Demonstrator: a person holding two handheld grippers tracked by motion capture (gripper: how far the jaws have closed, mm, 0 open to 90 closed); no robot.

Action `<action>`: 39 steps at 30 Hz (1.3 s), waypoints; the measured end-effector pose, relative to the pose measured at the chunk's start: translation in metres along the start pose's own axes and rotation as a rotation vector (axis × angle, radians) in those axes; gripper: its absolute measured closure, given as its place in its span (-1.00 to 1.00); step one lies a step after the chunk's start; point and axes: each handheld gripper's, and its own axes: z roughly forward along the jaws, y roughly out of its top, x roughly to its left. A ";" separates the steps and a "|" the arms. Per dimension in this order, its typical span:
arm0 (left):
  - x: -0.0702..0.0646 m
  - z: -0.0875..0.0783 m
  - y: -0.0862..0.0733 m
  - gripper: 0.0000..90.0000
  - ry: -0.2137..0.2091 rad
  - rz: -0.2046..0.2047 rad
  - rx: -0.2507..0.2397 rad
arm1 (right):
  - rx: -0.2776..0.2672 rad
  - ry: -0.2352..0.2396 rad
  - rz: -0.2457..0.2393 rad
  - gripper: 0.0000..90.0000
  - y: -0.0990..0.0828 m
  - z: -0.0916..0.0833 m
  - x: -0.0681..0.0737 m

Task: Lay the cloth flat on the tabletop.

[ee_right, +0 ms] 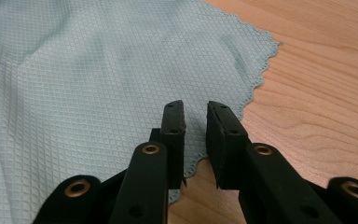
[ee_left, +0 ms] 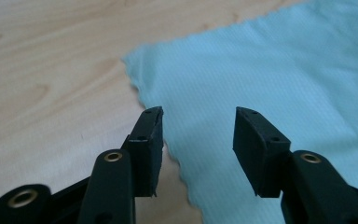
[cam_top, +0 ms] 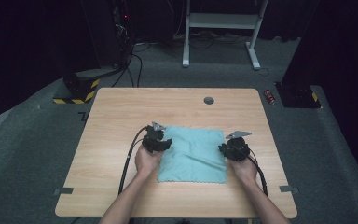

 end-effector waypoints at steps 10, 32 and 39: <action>-0.015 -0.028 -0.033 0.10 -0.001 0.049 -0.011 | 0.021 -0.066 -0.046 1.00 0.010 0.007 -0.002; -0.041 -0.055 -0.068 0.09 -0.036 0.068 -0.002 | -0.077 0.122 -0.127 0.79 -0.048 -0.051 0.052; -0.044 -0.055 -0.075 0.07 -0.017 0.094 0.009 | -0.051 0.128 -0.173 0.71 -0.059 -0.046 0.061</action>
